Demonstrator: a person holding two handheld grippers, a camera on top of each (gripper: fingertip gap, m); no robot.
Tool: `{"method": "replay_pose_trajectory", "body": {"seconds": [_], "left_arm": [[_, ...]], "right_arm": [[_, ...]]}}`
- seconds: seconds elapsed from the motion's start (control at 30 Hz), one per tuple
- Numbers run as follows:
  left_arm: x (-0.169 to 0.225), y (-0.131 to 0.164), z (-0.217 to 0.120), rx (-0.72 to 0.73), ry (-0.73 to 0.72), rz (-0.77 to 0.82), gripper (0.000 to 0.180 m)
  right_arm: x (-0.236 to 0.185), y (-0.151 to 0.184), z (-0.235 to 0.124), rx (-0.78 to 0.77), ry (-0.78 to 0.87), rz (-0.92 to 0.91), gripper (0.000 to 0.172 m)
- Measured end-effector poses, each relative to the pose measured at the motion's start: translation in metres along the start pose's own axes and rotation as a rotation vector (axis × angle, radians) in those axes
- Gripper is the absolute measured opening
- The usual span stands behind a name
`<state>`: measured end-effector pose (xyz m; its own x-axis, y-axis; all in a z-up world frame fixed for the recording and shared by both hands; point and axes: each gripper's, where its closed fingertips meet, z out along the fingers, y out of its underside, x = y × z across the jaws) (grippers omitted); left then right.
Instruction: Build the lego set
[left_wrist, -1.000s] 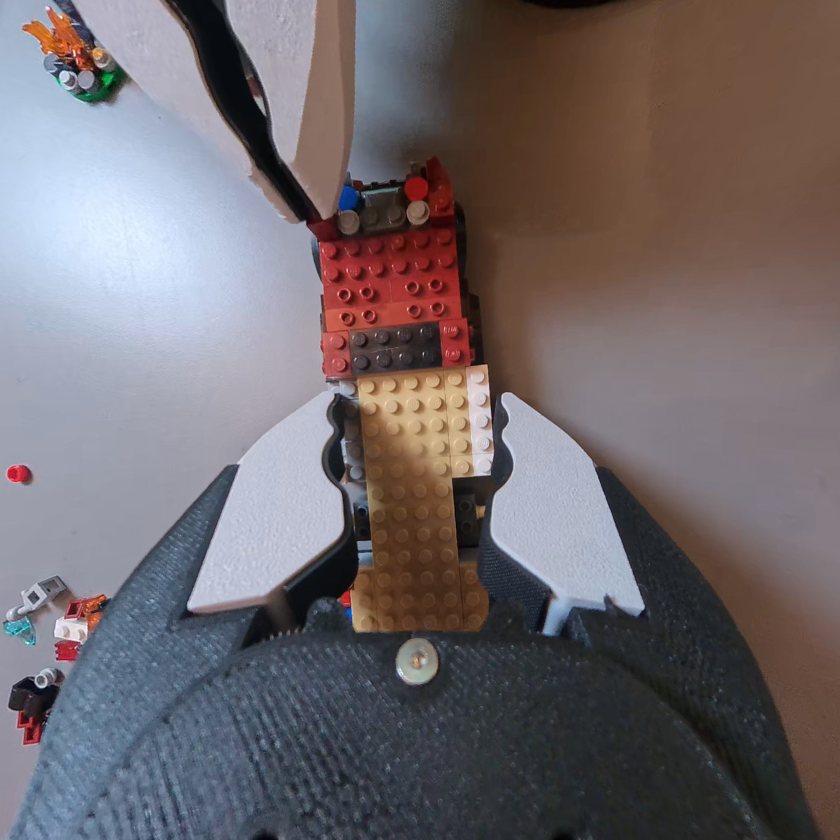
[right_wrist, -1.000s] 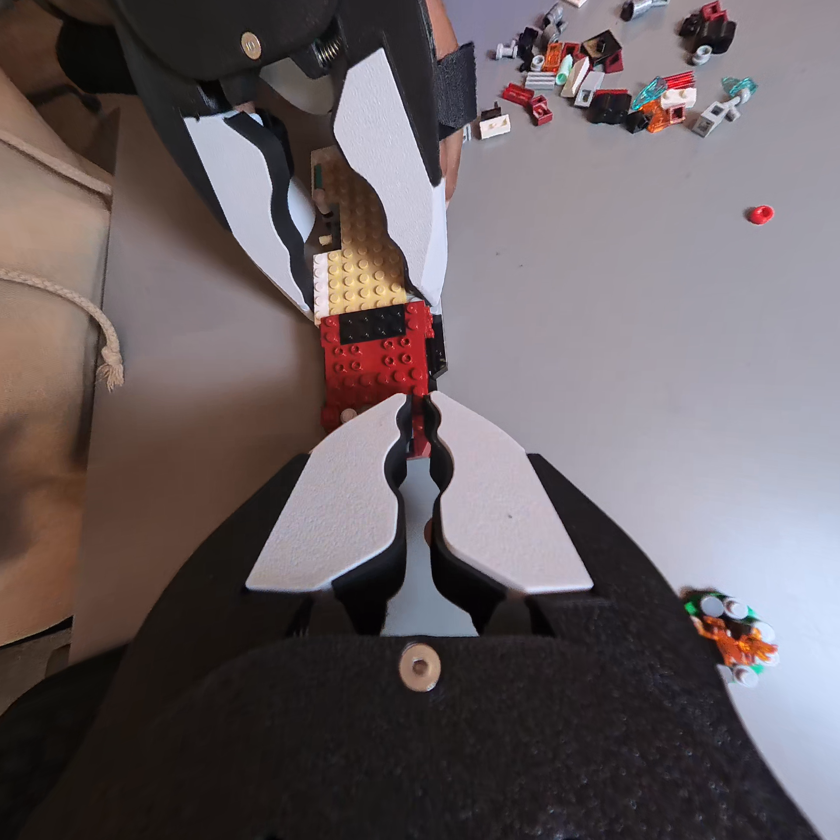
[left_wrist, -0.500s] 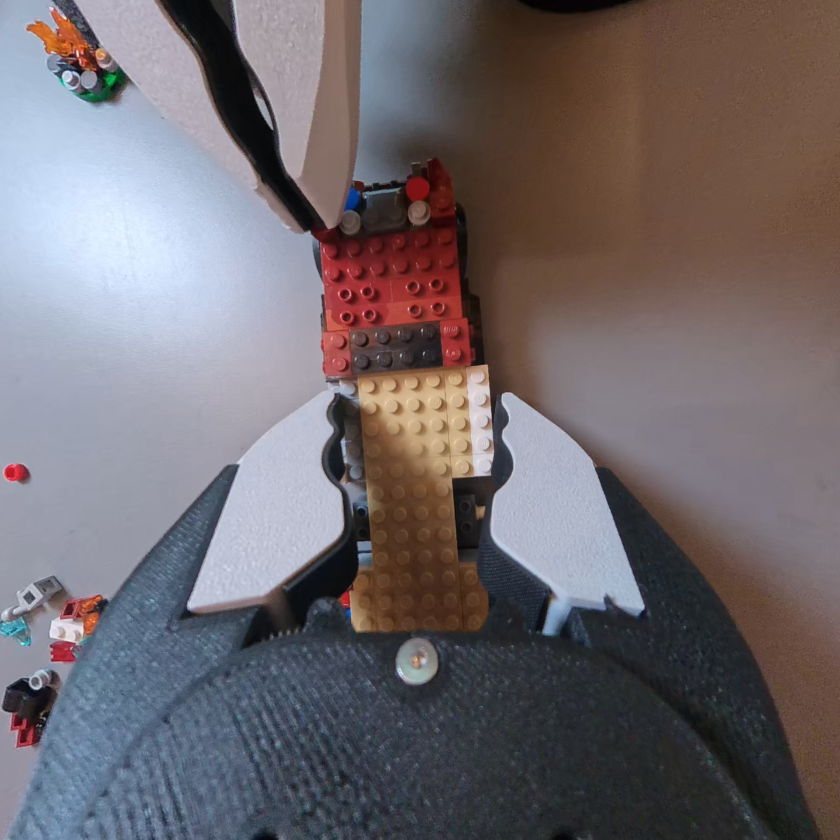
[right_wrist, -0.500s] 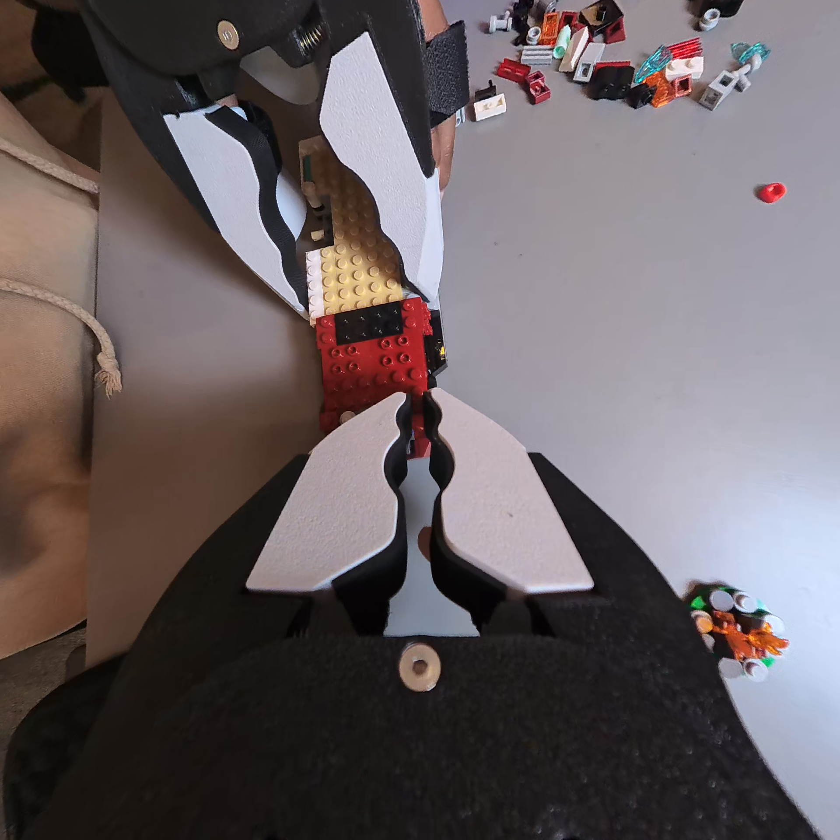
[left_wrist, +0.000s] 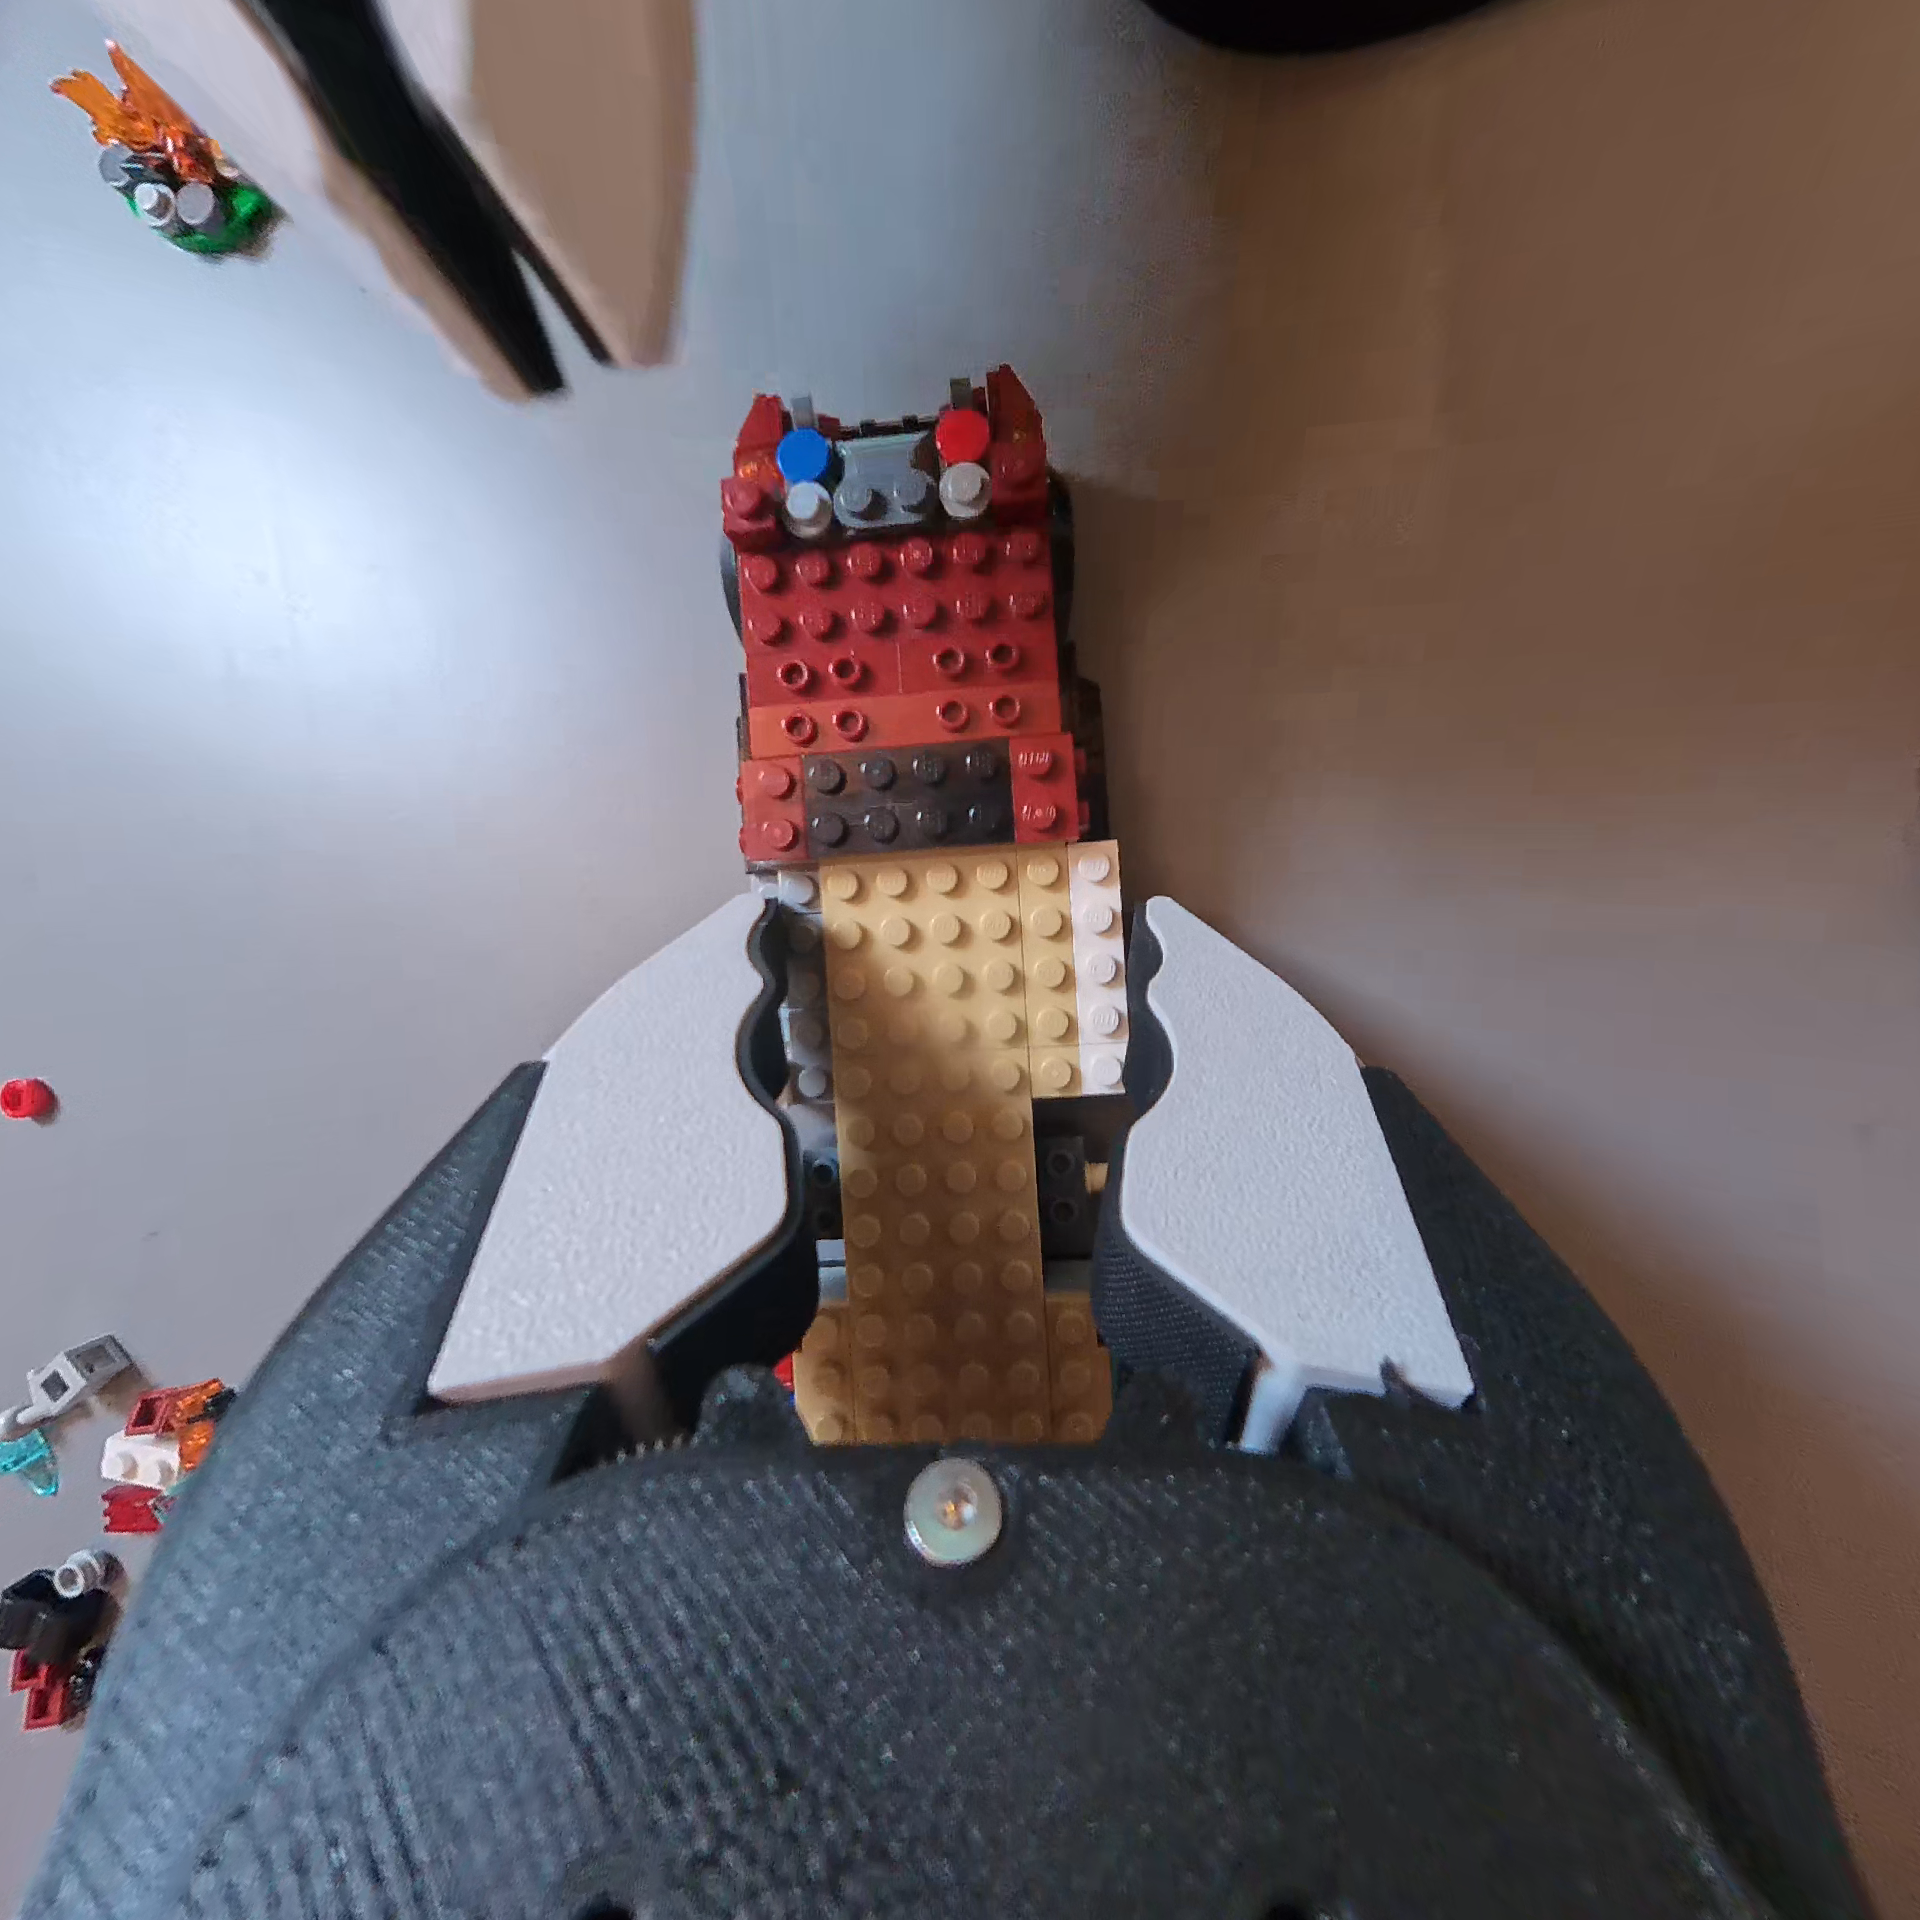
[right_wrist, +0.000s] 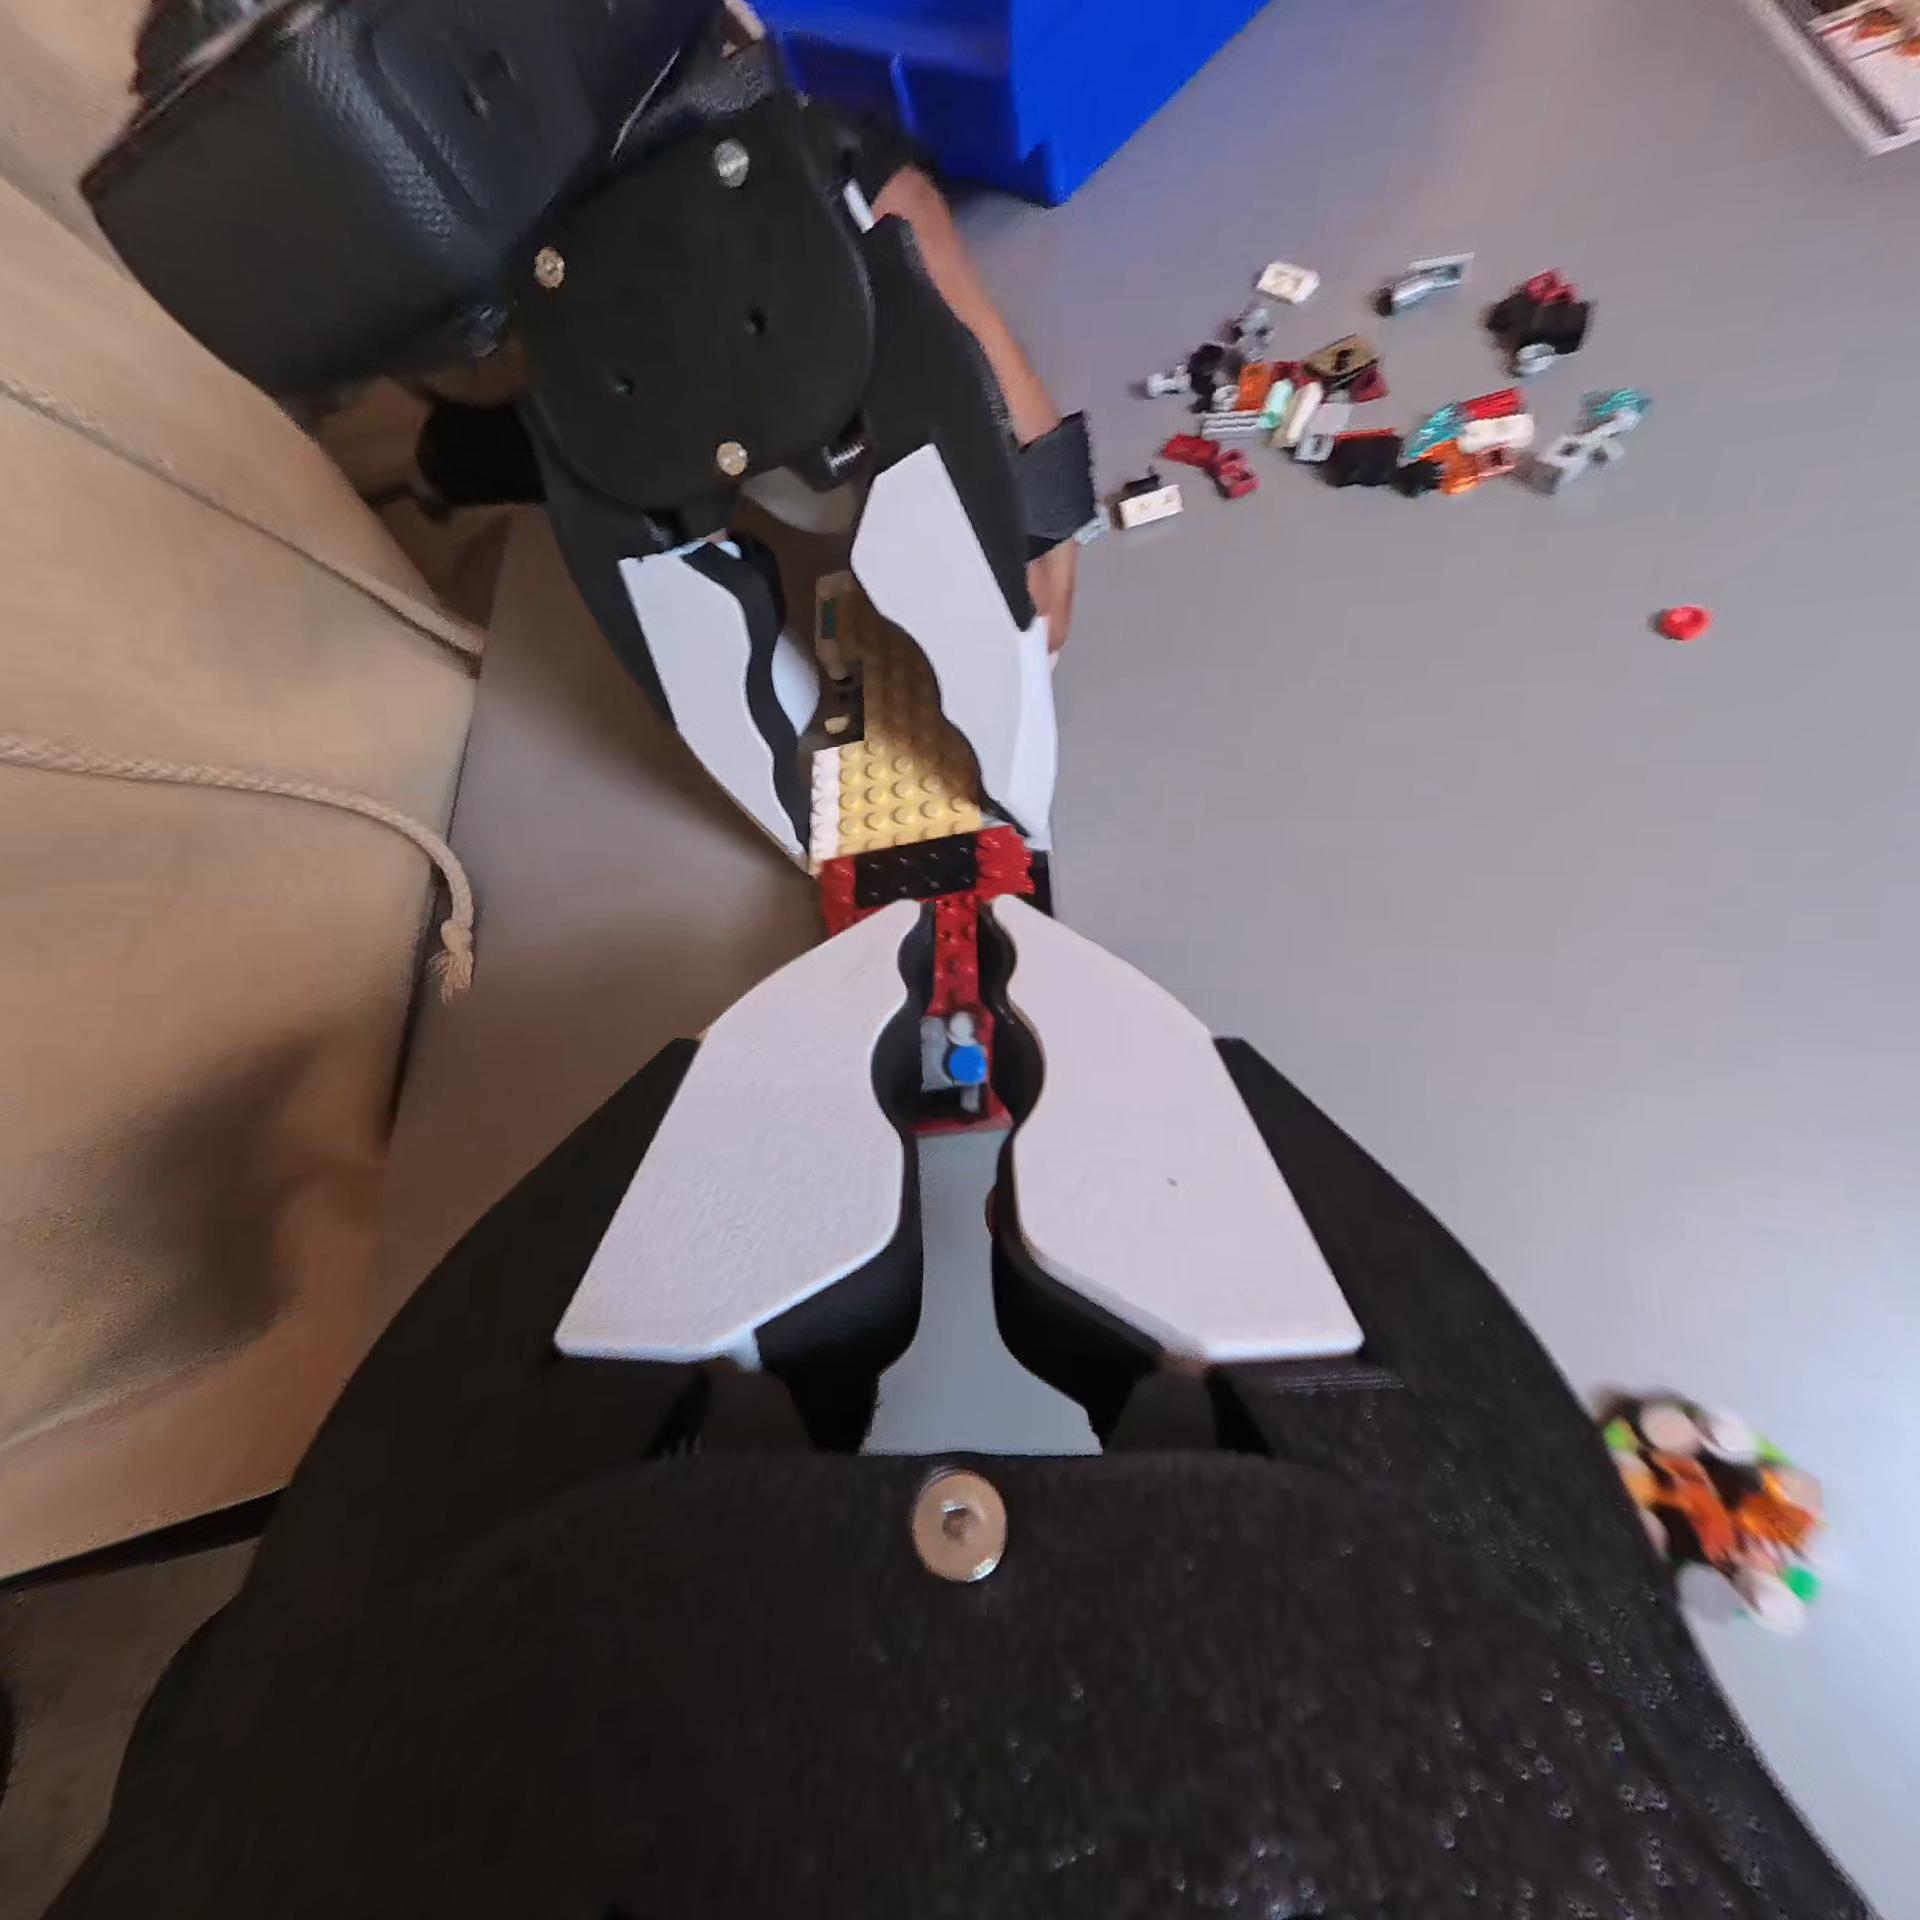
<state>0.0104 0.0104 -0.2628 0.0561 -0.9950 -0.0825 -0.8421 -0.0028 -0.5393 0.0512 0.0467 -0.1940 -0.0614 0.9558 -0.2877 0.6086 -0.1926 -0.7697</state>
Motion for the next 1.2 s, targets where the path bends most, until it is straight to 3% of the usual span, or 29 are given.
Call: {"method": "replay_pose_trajectory", "body": {"seconds": [0.1,0.33,0.93,1.2], "left_arm": [[0.0,0.0,0.0,0.001,0.0,0.0,0.063],[0.0,0.0,0.0,0.002,-0.002,-0.003,0.063],[0.0,0.0,0.0,0.011,-0.002,0.004,0.063],[0.0,0.0,0.0,0.011,0.002,0.008,0.063]], "right_arm": [[0.01,0.012,-0.007,-0.075,0.065,-0.005,0.014],[0.009,0.034,0.015,-0.232,0.06,-0.018,0.012],[0.006,0.04,0.019,-0.586,-0.013,-0.124,0.007],[0.004,0.041,0.02,-0.66,-0.051,-0.139,0.007]]}}
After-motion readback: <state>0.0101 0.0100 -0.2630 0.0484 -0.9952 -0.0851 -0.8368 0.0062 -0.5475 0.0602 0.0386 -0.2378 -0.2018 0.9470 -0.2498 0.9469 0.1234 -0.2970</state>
